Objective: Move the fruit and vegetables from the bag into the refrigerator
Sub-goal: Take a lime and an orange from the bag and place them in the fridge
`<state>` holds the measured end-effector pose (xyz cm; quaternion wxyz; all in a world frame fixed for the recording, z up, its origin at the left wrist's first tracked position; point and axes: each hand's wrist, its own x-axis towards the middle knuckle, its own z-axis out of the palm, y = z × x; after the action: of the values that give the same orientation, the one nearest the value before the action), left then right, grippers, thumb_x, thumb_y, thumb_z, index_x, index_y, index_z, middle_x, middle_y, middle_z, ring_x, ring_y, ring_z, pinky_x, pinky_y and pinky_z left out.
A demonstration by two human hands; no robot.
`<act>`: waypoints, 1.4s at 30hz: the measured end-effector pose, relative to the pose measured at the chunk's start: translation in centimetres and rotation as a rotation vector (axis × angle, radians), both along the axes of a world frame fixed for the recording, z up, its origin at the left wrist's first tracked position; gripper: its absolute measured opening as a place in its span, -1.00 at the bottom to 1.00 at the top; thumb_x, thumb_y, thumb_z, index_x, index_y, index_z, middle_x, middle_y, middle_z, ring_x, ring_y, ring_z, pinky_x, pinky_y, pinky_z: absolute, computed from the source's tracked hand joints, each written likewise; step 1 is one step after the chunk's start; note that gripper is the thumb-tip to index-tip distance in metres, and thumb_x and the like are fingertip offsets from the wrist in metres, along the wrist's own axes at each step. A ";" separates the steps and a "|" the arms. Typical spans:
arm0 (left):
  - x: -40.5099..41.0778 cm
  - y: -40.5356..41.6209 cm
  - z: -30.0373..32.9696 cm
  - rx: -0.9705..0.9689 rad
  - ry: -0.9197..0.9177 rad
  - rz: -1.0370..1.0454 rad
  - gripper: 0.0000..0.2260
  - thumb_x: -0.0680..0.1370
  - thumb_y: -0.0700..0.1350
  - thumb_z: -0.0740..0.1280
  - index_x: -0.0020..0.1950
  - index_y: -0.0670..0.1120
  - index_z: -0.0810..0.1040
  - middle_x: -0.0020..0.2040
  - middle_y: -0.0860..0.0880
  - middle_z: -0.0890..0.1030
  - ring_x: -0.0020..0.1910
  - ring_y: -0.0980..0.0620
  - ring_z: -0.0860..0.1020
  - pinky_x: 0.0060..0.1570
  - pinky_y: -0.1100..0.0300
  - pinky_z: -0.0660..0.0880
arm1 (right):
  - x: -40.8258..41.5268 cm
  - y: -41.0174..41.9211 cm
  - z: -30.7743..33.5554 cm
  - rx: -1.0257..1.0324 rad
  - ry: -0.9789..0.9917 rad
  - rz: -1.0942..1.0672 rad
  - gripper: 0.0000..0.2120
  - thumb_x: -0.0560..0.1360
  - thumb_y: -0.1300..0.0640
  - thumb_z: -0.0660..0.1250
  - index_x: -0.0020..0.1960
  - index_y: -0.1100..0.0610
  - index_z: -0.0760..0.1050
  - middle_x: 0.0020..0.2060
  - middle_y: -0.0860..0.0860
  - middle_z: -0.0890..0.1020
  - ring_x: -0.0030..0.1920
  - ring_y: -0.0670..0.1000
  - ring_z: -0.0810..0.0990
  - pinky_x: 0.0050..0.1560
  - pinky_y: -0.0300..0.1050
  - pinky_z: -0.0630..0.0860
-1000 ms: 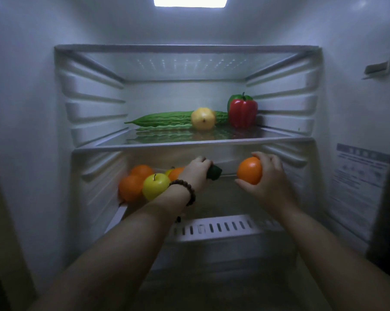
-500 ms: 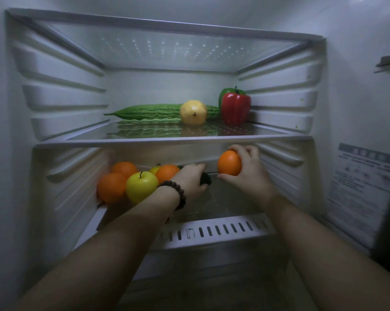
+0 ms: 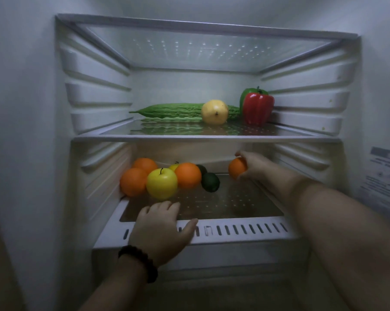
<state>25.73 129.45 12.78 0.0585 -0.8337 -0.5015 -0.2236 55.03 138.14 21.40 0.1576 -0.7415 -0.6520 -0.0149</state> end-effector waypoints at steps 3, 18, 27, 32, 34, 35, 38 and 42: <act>0.2 0.1 -0.4 0.036 0.015 -0.010 -0.30 0.38 0.36 -0.20 0.30 0.07 0.42 0.22 0.09 0.49 0.18 0.11 0.41 0.15 0.17 0.32 | 0.3 0.8 -0.9 0.006 -0.004 -0.040 -0.23 0.32 0.09 0.53 0.41 0.11 0.22 0.33 0.16 0.37 0.28 0.18 0.41 0.24 0.07 0.39; 0.4 0.0 -0.2 0.032 0.011 -0.007 -0.52 0.51 0.28 -0.04 0.25 0.10 0.44 0.17 0.13 0.49 0.15 0.14 0.41 0.12 0.22 0.32 | 0.2 -2.1 -2.6 0.171 0.047 -0.032 -0.15 0.42 0.03 0.41 0.53 0.00 -0.04 0.54 0.07 -0.01 0.50 0.14 0.08 0.46 0.05 0.13; 0.2 -2.0 -0.4 0.007 -0.155 0.038 -0.58 0.50 0.27 -0.01 -0.02 0.05 0.51 -0.14 0.10 0.53 -0.17 0.14 0.48 -0.11 0.21 0.47 | -5.5 -10.6 -4.1 0.277 0.128 0.027 -0.29 0.48 -0.01 0.35 0.51 0.00 0.06 0.51 0.04 0.10 0.49 0.09 0.10 0.45 0.07 0.16; -0.6 -6.5 -0.1 -0.002 -0.262 0.091 -0.61 0.56 0.18 0.13 0.26 -0.03 0.44 0.16 0.02 0.52 0.12 0.05 0.47 0.06 0.17 0.36 | -8.3 -16.4 -4.7 0.288 0.189 0.044 -0.37 0.52 -0.09 0.27 0.50 -0.04 0.08 0.52 0.01 0.06 0.50 0.09 0.05 0.46 0.08 0.16; -1.5 -9.1 -0.2 -0.002 -0.279 0.096 -0.55 0.56 0.19 0.12 0.34 -0.03 0.39 0.28 0.01 0.47 0.25 0.04 0.40 0.22 0.13 0.30 | -9.3 -19.3 -5.1 0.315 0.264 0.051 -0.39 0.52 -0.08 0.25 0.49 -0.05 0.09 0.52 -0.01 0.05 0.50 0.06 0.06 0.44 0.04 0.20; -2.2 -10.5 -0.4 0.003 -0.281 0.102 -0.52 0.56 0.20 0.11 0.39 -0.03 0.36 0.34 0.00 0.43 0.32 0.03 0.36 0.30 0.11 0.27 | -9.9 -20.8 -5.4 0.340 0.279 0.064 -0.41 0.53 -0.07 0.25 0.48 -0.03 0.12 0.51 0.00 0.08 0.49 0.06 0.07 0.42 0.02 0.21; -4.4 -15.2 -1.7 0.065 -0.259 0.107 -0.47 0.55 0.21 0.10 0.44 -0.03 0.30 0.41 0.00 0.36 0.40 0.03 0.27 0.36 0.07 0.20 | -12.0 -25.5 -7.0 0.422 0.263 0.075 -0.44 0.53 -0.06 0.25 0.47 0.06 0.20 0.49 0.05 0.17 0.48 0.05 0.12 0.45 0.01 0.16; -7.9 -21.8 -3.3 0.098 -0.266 0.079 -0.44 0.56 0.20 0.11 0.47 -0.07 0.26 0.46 -0.05 0.31 0.45 0.00 0.21 0.43 0.04 0.13 | -15.7 -32.6 -9.6 0.483 0.261 0.045 -0.47 0.54 -0.04 0.26 0.43 0.13 0.26 0.46 0.11 0.24 0.48 0.08 0.11 0.47 -0.05 0.06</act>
<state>17.82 107.65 9.45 0.0410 -0.7724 -0.5259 -0.3536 39.34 105.49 11.78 0.4128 -0.6636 -0.6199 -0.0706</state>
